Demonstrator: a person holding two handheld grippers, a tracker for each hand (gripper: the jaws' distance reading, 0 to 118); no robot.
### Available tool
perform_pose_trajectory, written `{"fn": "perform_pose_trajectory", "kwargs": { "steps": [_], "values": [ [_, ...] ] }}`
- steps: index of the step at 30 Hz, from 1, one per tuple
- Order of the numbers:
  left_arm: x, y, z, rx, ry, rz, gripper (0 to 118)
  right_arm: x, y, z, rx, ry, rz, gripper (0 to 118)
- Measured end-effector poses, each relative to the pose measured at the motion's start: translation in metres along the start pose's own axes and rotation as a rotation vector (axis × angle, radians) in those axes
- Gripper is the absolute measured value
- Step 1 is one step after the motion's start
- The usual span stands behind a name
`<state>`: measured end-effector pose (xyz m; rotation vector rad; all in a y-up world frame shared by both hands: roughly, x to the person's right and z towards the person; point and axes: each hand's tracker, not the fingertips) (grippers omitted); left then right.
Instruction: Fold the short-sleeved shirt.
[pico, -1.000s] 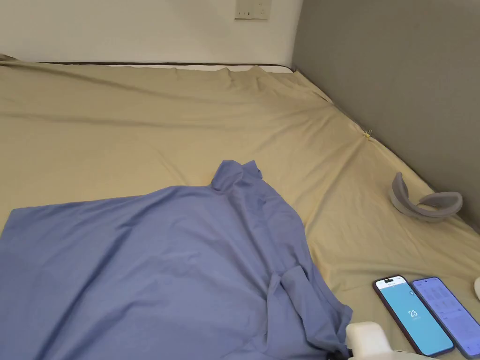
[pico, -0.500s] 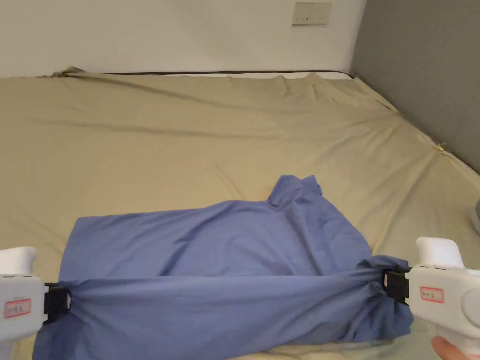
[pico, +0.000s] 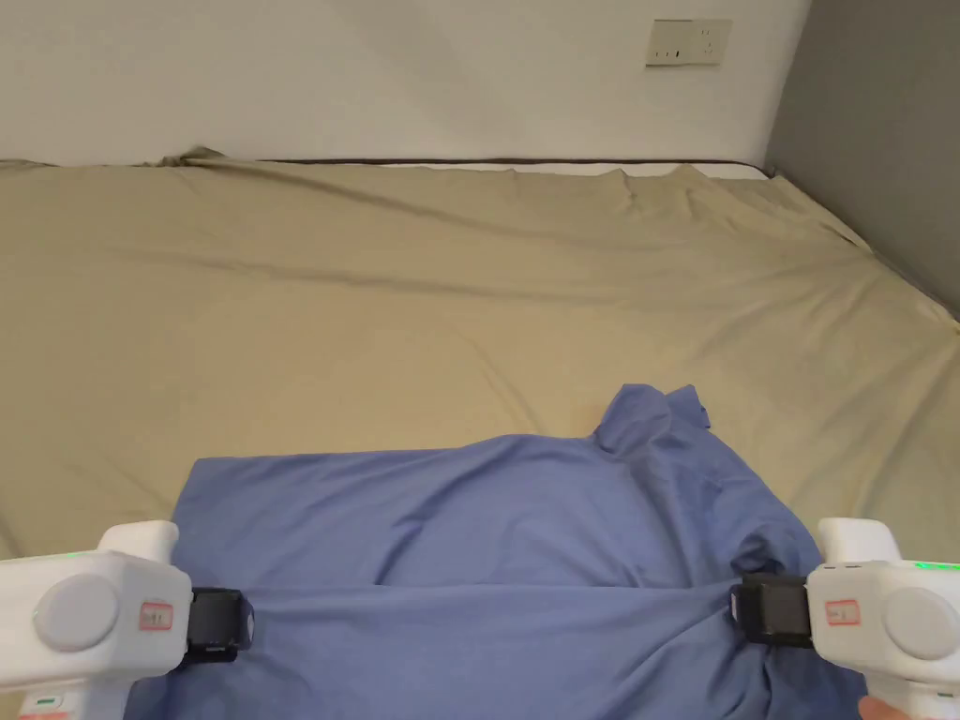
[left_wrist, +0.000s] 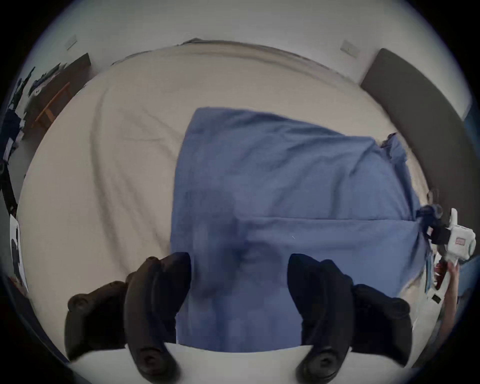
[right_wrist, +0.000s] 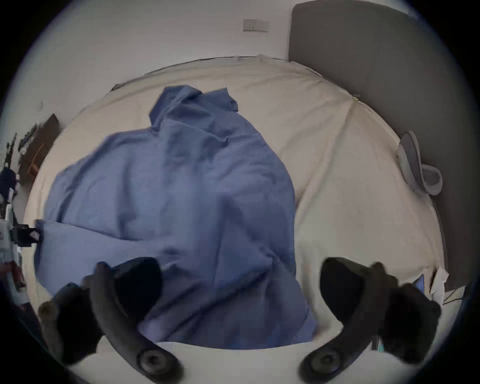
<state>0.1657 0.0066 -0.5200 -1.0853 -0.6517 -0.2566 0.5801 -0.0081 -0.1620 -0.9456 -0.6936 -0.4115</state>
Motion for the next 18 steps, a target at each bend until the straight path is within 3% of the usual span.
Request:
{"fn": "perform_pose_trajectory", "kwargs": {
  "steps": [4, 5, 6, 7, 8, 10, 14, 18],
  "values": [
    [-0.004, -0.049, 0.091, 0.174, 0.057, -0.017, 84, -0.007, -0.031, 0.082, 0.149, 0.019, 0.019, 118],
    [-0.007, -0.069, 0.114, 0.207, 0.038, 0.011, 72, -0.009, -0.046, 0.103, 0.165, 0.042, 0.043, 112],
    [-0.008, -0.089, 0.134, 0.241, 0.023, 0.045, 19, -0.013, -0.060, 0.121, 0.184, 0.051, 0.072, 86],
    [-0.007, -0.112, 0.156, 0.266, -0.001, 0.101, 0, -0.019, -0.078, 0.144, 0.211, 0.051, 0.099, 41],
    [-0.009, -0.128, 0.166, 0.228, -0.031, 0.141, 0, -0.025, -0.095, 0.161, 0.234, 0.044, 0.129, 3],
    [-0.012, -0.156, 0.179, 0.196, -0.061, 0.207, 0, -0.033, -0.128, 0.181, 0.283, -0.018, 0.094, 3],
    [0.006, -0.171, 0.180, 0.127, 0.024, 0.055, 0, -0.041, -0.163, 0.203, 0.263, 0.015, 0.086, 3],
    [0.007, -0.155, 0.144, 0.155, 0.026, 0.034, 0, -0.042, -0.171, 0.215, 0.267, 0.056, 0.059, 3]
  ]
}}
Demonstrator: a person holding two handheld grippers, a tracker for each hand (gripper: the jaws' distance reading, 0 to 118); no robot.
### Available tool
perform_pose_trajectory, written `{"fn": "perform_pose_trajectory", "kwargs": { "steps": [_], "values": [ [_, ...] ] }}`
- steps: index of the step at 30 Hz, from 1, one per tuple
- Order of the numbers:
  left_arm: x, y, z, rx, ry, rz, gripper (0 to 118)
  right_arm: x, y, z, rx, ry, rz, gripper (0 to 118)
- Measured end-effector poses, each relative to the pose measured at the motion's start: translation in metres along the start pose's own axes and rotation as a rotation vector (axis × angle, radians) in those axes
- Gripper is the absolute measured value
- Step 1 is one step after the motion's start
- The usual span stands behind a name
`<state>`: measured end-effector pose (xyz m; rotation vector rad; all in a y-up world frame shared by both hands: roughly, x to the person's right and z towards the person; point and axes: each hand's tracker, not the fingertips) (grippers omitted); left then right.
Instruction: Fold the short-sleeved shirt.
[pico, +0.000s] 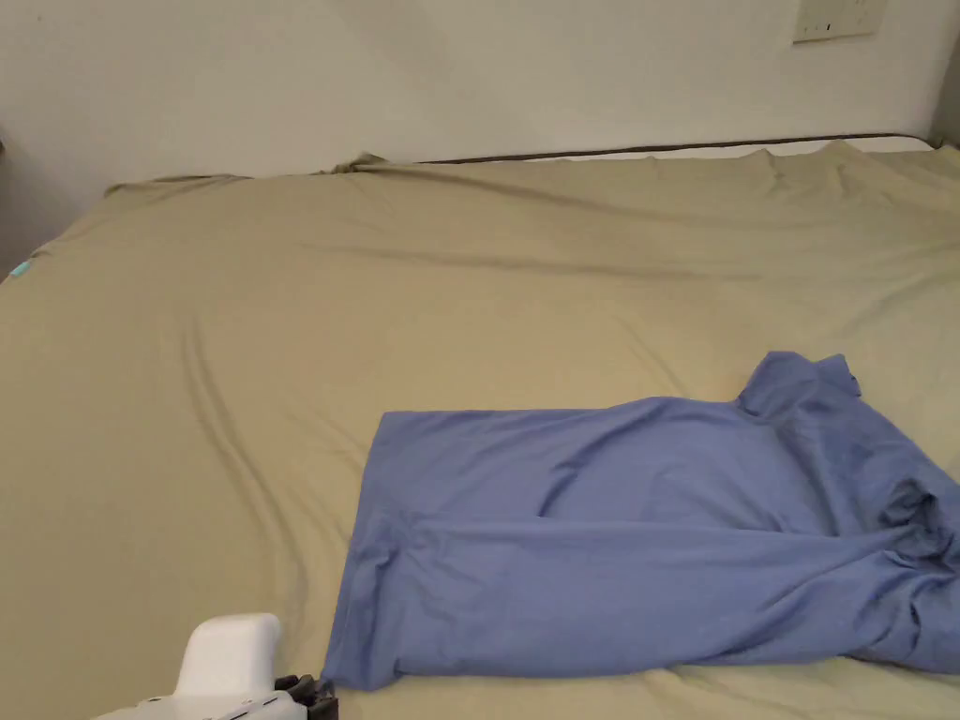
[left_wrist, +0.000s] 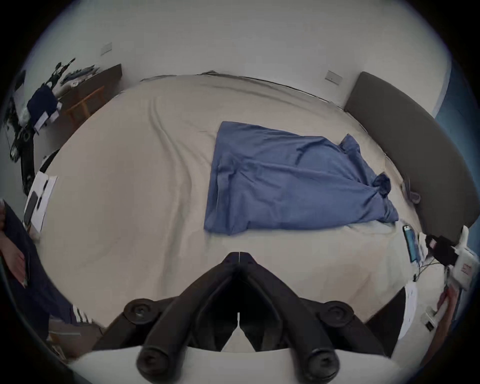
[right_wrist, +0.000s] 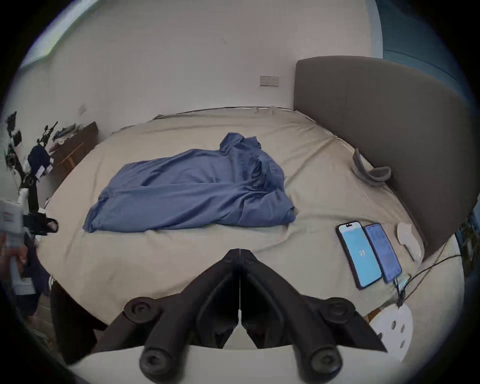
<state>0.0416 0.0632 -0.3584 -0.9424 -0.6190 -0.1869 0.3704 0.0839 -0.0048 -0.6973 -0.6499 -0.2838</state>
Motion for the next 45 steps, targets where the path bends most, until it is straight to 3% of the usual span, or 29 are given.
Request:
{"fn": "perform_pose_trajectory", "kwargs": {
  "steps": [1, 2, 3, 4, 8, 9, 10, 13, 14, 16, 19, 20, 21, 22, 23, 24, 26, 29, 31, 32, 33, 35, 36, 37, 38, 40, 45],
  "values": [
    [0.000, 0.005, -0.014, 0.033, 0.002, -0.014, 2, 0.000, 0.001, 0.000, -0.001, 0.010, -0.005, 3],
    [-0.002, 0.011, -0.030, 0.055, 0.008, -0.027, 27, -0.001, 0.001, 0.000, -0.002, 0.014, -0.005, 3],
    [-0.005, 0.016, -0.047, 0.077, 0.023, -0.043, 71, -0.003, 0.001, -0.001, -0.001, 0.014, -0.004, 3],
    [-0.007, 0.019, -0.067, 0.082, 0.049, -0.066, 82, -0.006, 0.001, -0.002, 0.000, 0.017, 0.001, 3],
    [-0.012, 0.027, -0.130, -0.021, 0.111, -0.134, 81, -0.014, 0.003, -0.011, -0.020, 0.027, 0.027, 3],
    [-0.010, 0.025, -0.137, -0.036, 0.092, -0.150, 74, -0.015, 0.004, -0.013, -0.025, 0.028, 0.029, 3],
    [-0.010, 0.022, -0.145, -0.041, 0.082, -0.170, 48, -0.016, 0.005, -0.016, -0.031, 0.034, 0.032, 3],
    [-0.005, 0.021, -0.138, -0.006, 0.106, -0.145, 4, -0.020, 0.008, -0.026, -0.050, 0.036, 0.043, 3],
    [-0.006, 0.024, -0.135, -0.005, 0.136, -0.172, 3, -0.021, 0.009, -0.030, -0.056, 0.034, 0.046, 3],
    [-0.013, 0.028, -0.129, -0.042, 0.013, -0.072, 3, -0.019, 0.010, -0.045, -0.072, 0.043, 0.053, 3],
    [-0.011, 0.034, -0.115, -0.006, 0.056, -0.124, 3, -0.005, 0.021, -0.070, -0.077, 0.050, 0.036, 5],
    [-0.009, 0.036, -0.111, -0.004, 0.048, -0.122, 3, 0.004, 0.026, -0.082, -0.073, 0.044, 0.023, 28],
    [-0.007, 0.038, -0.109, -0.005, 0.048, -0.122, 3, 0.012, 0.032, -0.092, -0.076, 0.036, -0.004, 74],
    [-0.008, 0.039, -0.109, -0.010, 0.045, -0.123, 3, 0.023, 0.037, -0.105, -0.082, 0.027, -0.033, 74],
    [-0.009, 0.041, -0.108, -0.017, 0.041, -0.119, 3, 0.037, 0.041, -0.125, -0.134, 0.032, -0.076, 90],
    [-0.010, 0.041, -0.109, -0.019, 0.036, -0.114, 3, 0.047, 0.043, -0.139, -0.158, 0.041, -0.104, 118],
    [-0.007, 0.042, -0.111, -0.025, 0.040, -0.109, 3, 0.069, 0.045, -0.169, -0.168, 0.015, -0.144, 118],
    [-0.002, 0.041, -0.112, -0.051, 0.038, -0.098, 3, 0.087, 0.047, -0.204, -0.228, -0.021, -0.126, 118],
    [-0.003, 0.040, -0.115, -0.061, 0.037, -0.084, 3, 0.097, 0.045, -0.221, -0.276, -0.017, -0.144, 109],
    [-0.003, 0.041, -0.116, -0.070, 0.032, -0.076, 3, 0.098, 0.045, -0.224, -0.285, 0.015, -0.161, 94],
    [-0.003, 0.041, -0.117, -0.076, 0.030, -0.069, 3, 0.099, 0.044, -0.228, -0.295, 0.013, -0.167, 68],
    [-0.002, 0.040, -0.119, -0.084, 0.029, -0.072, 3, 0.092, 0.043, -0.224, -0.252, -0.023, -0.090, 54],
    [-0.002, 0.040, -0.119, -0.092, 0.025, -0.073, 3, 0.089, 0.045, -0.219, -0.243, -0.022, -0.081, 18],
    [-0.002, 0.042, -0.120, -0.100, 0.015, -0.074, 3, 0.090, 0.047, -0.215, -0.216, 0.033, -0.109, 9],
    [-0.003, 0.044, -0.118, -0.102, 0.004, -0.064, 3, 0.089, 0.048, -0.210, -0.194, 0.034, -0.151, 8],
    [-0.005, 0.049, -0.111, -0.110, -0.011, -0.058, 3, 0.083, 0.055, -0.199, -0.185, 0.005, -0.058, 8],
    [-0.010, 0.066, -0.066, -0.039, -0.075, -0.063, 3, 0.080, 0.064, -0.147, -0.123, 0.053, -0.049, 8]
  ]
}}
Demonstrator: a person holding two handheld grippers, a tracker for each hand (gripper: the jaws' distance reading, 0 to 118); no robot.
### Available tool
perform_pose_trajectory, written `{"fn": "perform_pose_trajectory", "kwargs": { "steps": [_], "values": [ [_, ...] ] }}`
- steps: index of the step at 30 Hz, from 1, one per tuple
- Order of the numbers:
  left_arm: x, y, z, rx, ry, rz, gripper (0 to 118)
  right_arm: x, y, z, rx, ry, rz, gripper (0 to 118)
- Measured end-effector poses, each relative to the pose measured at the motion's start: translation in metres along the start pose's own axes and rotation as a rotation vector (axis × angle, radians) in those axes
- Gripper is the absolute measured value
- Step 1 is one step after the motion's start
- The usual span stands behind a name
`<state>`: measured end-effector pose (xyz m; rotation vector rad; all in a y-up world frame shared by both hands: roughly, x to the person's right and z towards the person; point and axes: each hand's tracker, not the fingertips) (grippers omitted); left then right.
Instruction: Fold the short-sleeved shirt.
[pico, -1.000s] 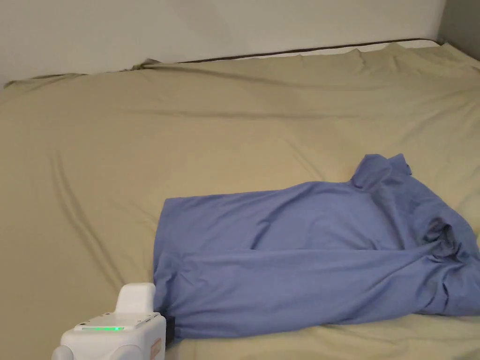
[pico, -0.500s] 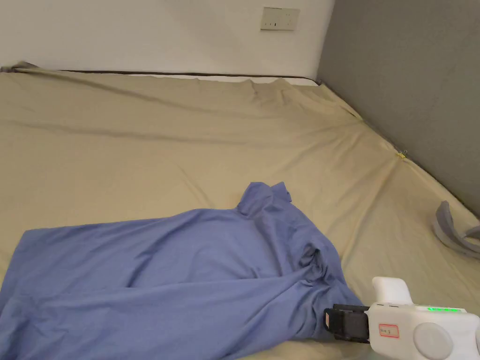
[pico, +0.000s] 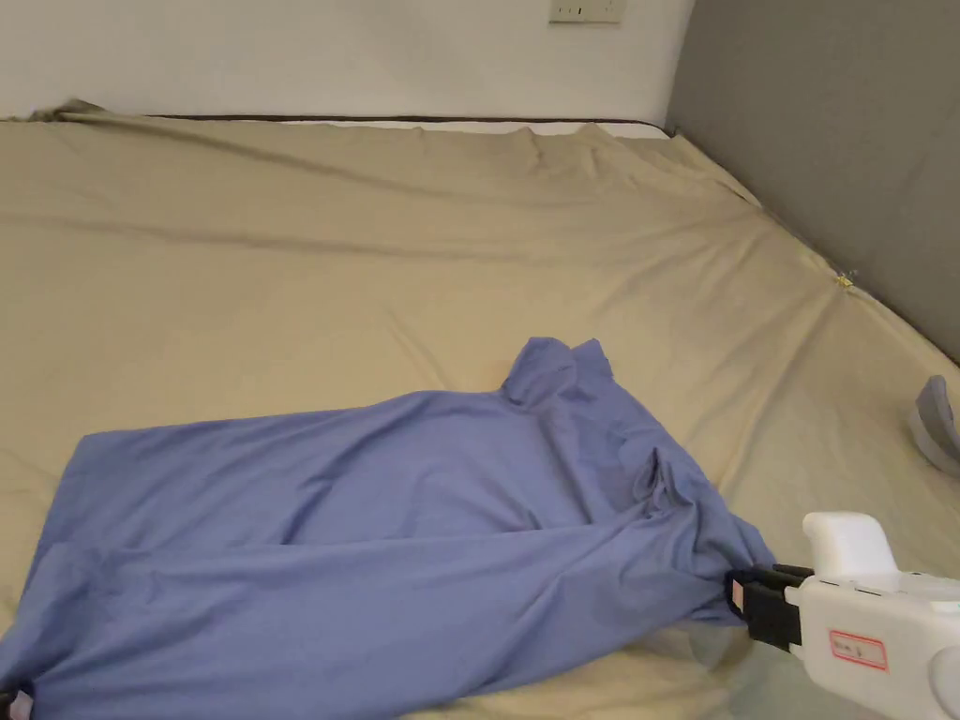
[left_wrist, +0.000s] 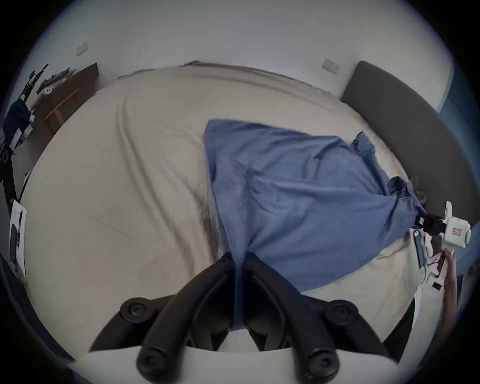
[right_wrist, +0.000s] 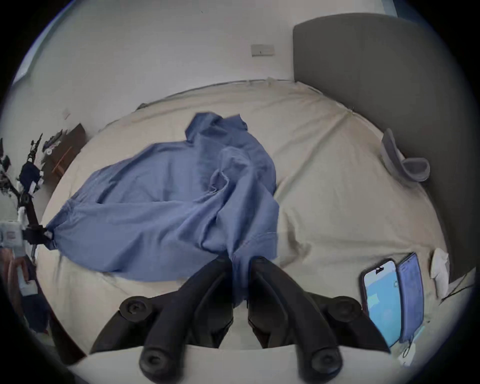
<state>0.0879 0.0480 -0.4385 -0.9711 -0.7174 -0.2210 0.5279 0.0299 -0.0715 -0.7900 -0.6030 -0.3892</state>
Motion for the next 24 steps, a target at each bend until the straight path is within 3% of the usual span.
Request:
{"fn": "perform_pose_trajectory", "kwargs": {
  "steps": [4, 10, 19, 20, 21, 22, 23, 24],
  "values": [
    [0.004, -0.002, 0.032, 0.006, -0.012, -0.036, 3, -0.005, -0.015, 0.042, 0.018, 0.014, 0.033, 8],
    [-0.010, -0.051, 0.041, -0.149, 0.014, -0.023, 3, 0.005, -0.073, 0.081, -0.084, -0.040, 0.071, 8],
    [-0.011, -0.102, -0.003, -0.301, 0.019, 0.013, 4, 0.005, -0.122, 0.049, -0.200, -0.063, 0.080, 9],
    [-0.021, -0.103, -0.005, -0.285, 0.007, 0.056, 11, 0.006, -0.118, 0.048, -0.201, -0.067, 0.069, 19],
    [-0.024, -0.102, 0.000, -0.283, -0.007, 0.093, 48, 0.006, -0.116, 0.050, -0.217, -0.073, 0.048, 58],
    [-0.026, -0.101, 0.010, -0.269, -0.001, 0.112, 75, 0.005, -0.112, 0.055, -0.228, -0.087, 0.032, 92],
    [-0.025, -0.101, 0.026, -0.262, 0.015, 0.095, 80, 0.003, -0.108, 0.070, -0.212, -0.069, 0.038, 103],
    [-0.025, -0.100, 0.046, -0.239, 0.025, 0.084, 80, 0.000, -0.104, 0.084, -0.173, -0.057, 0.047, 103]
  ]
}}
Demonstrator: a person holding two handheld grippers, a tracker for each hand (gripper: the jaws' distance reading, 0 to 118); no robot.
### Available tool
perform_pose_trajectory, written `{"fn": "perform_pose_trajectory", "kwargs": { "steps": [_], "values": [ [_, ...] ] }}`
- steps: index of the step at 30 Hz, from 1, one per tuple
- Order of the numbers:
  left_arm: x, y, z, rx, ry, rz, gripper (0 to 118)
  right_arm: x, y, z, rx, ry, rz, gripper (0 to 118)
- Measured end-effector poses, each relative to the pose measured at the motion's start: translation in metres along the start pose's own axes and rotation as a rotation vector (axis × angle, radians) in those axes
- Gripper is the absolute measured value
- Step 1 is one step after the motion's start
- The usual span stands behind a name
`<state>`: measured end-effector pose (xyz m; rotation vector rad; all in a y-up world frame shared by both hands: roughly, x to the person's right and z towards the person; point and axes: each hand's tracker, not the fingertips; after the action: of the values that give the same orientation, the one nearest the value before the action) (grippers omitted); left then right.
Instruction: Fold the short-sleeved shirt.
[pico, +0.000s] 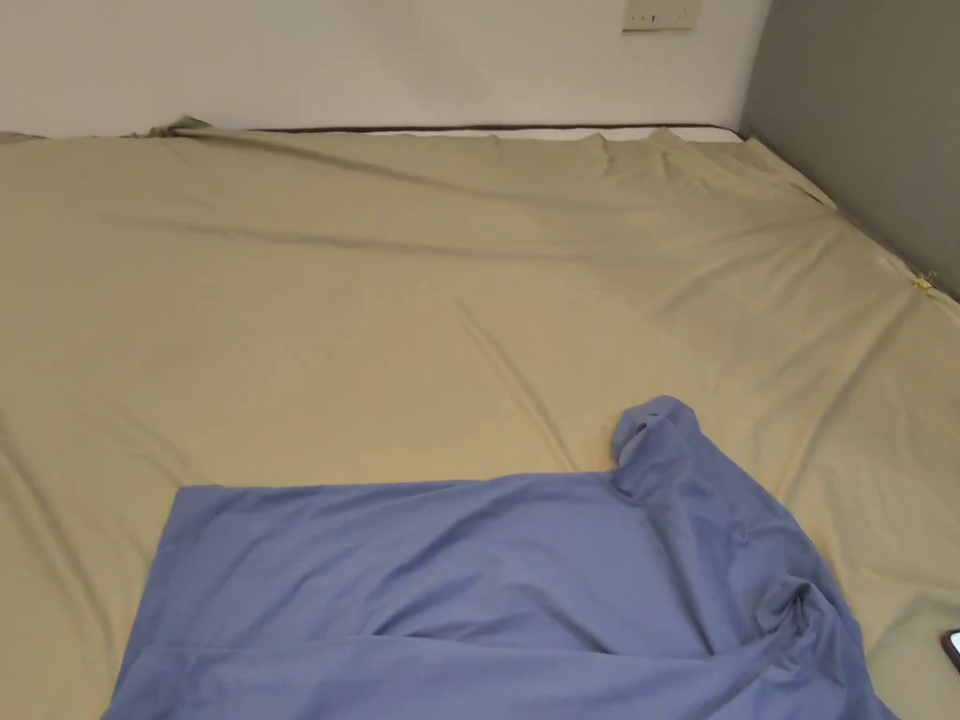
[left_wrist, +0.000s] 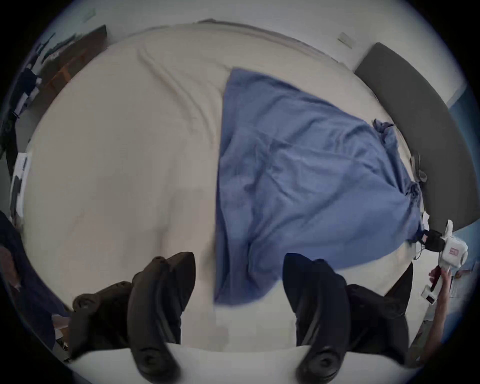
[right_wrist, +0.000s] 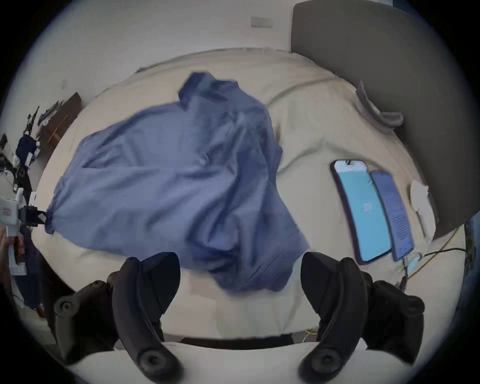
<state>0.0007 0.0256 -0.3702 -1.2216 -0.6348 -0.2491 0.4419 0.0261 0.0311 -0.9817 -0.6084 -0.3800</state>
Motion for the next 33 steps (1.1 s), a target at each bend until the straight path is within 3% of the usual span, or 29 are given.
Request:
{"fn": "perform_pose_trajectory", "kwargs": {
  "steps": [3, 4, 5, 6, 7, 9, 13, 16, 20, 21, 22, 23, 25, 29, 30, 31, 33],
  "values": [
    [0.001, -0.015, 0.070, 0.126, 0.030, 0.018, 78, -0.015, 0.009, 0.053, 0.080, -0.005, 0.009, 103],
    [0.002, -0.024, 0.092, 0.160, 0.007, 0.058, 67, -0.022, 0.012, 0.067, 0.103, 0.005, 0.004, 97],
    [0.004, -0.031, 0.110, 0.223, -0.031, 0.069, 31, -0.030, 0.015, 0.079, 0.132, 0.028, 0.016, 76],
    [0.006, -0.031, 0.121, 0.261, -0.071, 0.048, 0, -0.038, 0.016, 0.086, 0.179, 0.042, 0.042, 21],
    [0.008, -0.029, 0.126, 0.272, -0.114, 0.044, 0, -0.047, 0.019, 0.090, 0.210, 0.031, 0.058, 2],
    [0.012, -0.020, 0.130, 0.265, -0.197, 0.044, 0, -0.063, 0.021, 0.086, 0.271, -0.028, 0.053, 2],
    [0.030, 0.048, 0.100, 0.326, -0.080, -0.051, 0, -0.082, 0.034, 0.075, 0.270, 0.066, 0.068, 2],
    [0.047, 0.128, 0.059, 0.321, -0.033, -0.095, 0, -0.093, 0.042, 0.073, 0.282, 0.083, 0.069, 2],
    [0.046, 0.219, -0.027, 0.250, 0.010, -0.020, 2, -0.093, 0.050, 0.063, 0.277, 0.108, 0.053, 2],
    [0.045, 0.237, -0.053, 0.202, 0.024, -0.016, 31, -0.095, 0.051, 0.060, 0.272, 0.109, 0.054, 2],
    [0.043, 0.253, -0.080, 0.141, 0.027, -0.020, 71, -0.096, 0.052, 0.058, 0.266, 0.109, 0.055, 2],
    [0.043, 0.261, -0.102, 0.110, 0.048, -0.024, 89, -0.096, 0.053, 0.056, 0.257, 0.106, 0.051, 2],
    [0.045, 0.272, -0.140, 0.018, 0.130, -0.076, 89, -0.098, 0.053, 0.050, 0.235, 0.107, 0.047, 2],
    [0.043, 0.269, -0.174, -0.046, 0.117, -0.123, 81, -0.093, 0.053, 0.039, 0.200, 0.108, 0.050, 2],
    [0.045, 0.266, -0.162, 0.013, 0.117, -0.132, 51, -0.093, 0.053, 0.037, 0.195, 0.107, 0.053, 2],
    [0.045, 0.267, -0.152, 0.021, 0.080, -0.129, 8, -0.091, 0.052, 0.034, 0.192, 0.103, 0.058, 2],
    [0.041, 0.262, -0.134, 0.044, 0.069, -0.116, 3, -0.087, 0.056, 0.026, 0.180, 0.106, 0.060, 2]
  ]
}}
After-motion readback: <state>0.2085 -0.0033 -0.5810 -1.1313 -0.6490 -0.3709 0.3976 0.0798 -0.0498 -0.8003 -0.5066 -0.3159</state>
